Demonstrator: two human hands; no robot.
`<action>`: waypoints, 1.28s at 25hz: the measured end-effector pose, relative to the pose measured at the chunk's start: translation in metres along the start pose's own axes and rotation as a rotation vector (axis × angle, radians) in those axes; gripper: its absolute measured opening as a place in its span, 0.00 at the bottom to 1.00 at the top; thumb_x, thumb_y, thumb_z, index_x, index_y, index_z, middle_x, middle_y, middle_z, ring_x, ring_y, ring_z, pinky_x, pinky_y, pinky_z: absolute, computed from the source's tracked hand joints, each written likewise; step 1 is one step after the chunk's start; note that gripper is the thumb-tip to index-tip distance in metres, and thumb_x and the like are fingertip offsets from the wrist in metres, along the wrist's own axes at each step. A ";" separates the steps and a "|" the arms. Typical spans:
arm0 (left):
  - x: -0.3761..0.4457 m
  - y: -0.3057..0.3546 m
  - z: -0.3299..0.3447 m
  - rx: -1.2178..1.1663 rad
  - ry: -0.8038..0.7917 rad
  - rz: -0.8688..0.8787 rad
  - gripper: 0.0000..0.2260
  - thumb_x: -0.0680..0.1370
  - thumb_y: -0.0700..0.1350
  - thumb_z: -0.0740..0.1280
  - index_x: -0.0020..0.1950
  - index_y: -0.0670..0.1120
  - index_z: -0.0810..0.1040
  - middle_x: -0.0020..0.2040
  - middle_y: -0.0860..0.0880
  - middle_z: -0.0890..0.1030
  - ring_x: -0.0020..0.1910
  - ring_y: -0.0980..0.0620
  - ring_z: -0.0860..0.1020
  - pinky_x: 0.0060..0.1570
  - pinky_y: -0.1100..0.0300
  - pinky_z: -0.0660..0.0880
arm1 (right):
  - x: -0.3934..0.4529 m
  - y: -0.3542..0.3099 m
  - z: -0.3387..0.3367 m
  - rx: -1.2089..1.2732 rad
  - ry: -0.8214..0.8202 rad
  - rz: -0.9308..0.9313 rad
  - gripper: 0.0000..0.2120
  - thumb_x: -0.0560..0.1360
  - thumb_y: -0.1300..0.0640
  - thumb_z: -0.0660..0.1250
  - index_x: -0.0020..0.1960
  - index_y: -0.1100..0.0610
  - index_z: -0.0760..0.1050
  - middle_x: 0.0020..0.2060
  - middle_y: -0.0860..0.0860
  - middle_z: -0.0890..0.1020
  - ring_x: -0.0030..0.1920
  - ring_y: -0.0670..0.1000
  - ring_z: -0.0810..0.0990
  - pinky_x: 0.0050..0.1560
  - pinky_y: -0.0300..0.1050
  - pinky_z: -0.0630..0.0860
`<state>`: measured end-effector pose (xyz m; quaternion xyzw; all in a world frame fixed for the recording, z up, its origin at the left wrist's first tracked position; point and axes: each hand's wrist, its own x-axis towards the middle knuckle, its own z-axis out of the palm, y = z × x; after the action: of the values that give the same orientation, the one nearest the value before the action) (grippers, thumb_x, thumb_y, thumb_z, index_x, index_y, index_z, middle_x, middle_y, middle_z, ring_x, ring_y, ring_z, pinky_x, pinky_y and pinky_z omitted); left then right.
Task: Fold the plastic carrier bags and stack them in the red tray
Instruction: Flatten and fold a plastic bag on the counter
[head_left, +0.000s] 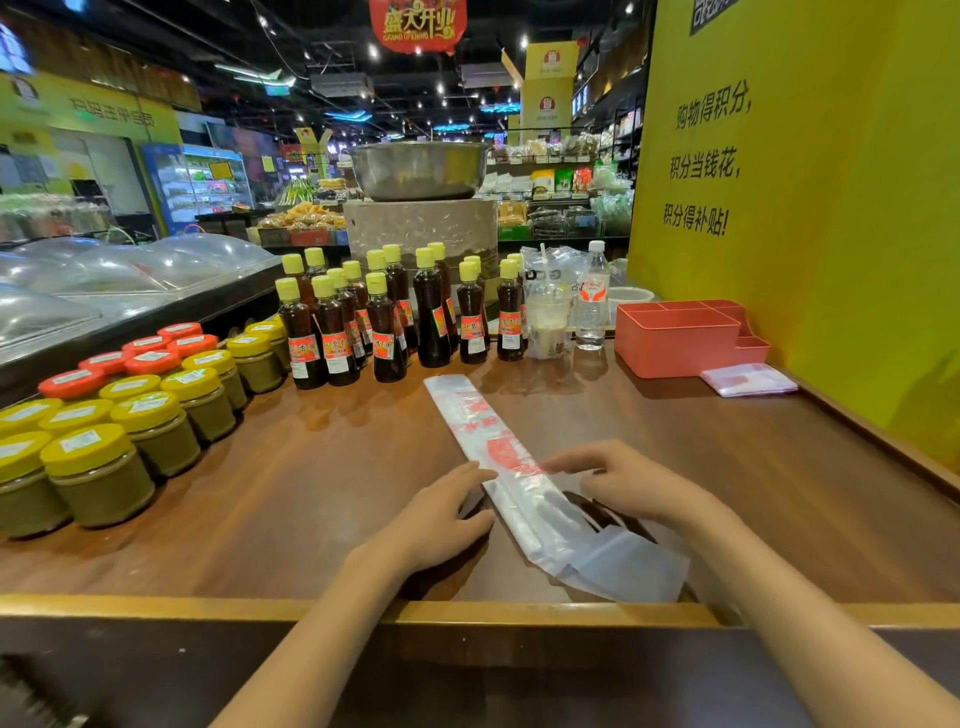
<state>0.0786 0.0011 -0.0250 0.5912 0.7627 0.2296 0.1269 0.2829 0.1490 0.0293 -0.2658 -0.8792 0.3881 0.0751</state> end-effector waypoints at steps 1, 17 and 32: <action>0.002 -0.002 -0.001 0.021 -0.023 0.005 0.25 0.82 0.55 0.62 0.79 0.57 0.61 0.81 0.53 0.58 0.78 0.53 0.58 0.77 0.53 0.57 | 0.001 0.009 0.003 -0.058 -0.020 -0.022 0.23 0.78 0.68 0.61 0.66 0.47 0.79 0.63 0.40 0.78 0.63 0.41 0.75 0.61 0.34 0.71; 0.013 -0.018 0.000 -0.171 0.120 0.206 0.19 0.81 0.47 0.67 0.72 0.57 0.73 0.73 0.60 0.70 0.72 0.65 0.66 0.73 0.62 0.65 | 0.045 0.049 0.028 -0.307 0.151 -0.220 0.15 0.83 0.42 0.58 0.66 0.39 0.75 0.62 0.36 0.73 0.62 0.41 0.69 0.66 0.46 0.68; 0.002 0.001 0.000 -0.177 0.136 0.255 0.13 0.82 0.51 0.65 0.66 0.57 0.79 0.62 0.61 0.80 0.61 0.64 0.76 0.60 0.61 0.76 | 0.026 0.034 0.033 -0.150 0.163 -0.359 0.08 0.81 0.51 0.66 0.56 0.43 0.83 0.52 0.37 0.83 0.54 0.40 0.81 0.54 0.45 0.80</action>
<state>0.0788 0.0033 -0.0242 0.6528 0.6650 0.3498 0.0965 0.2635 0.1599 -0.0197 -0.1403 -0.9299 0.2795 0.1938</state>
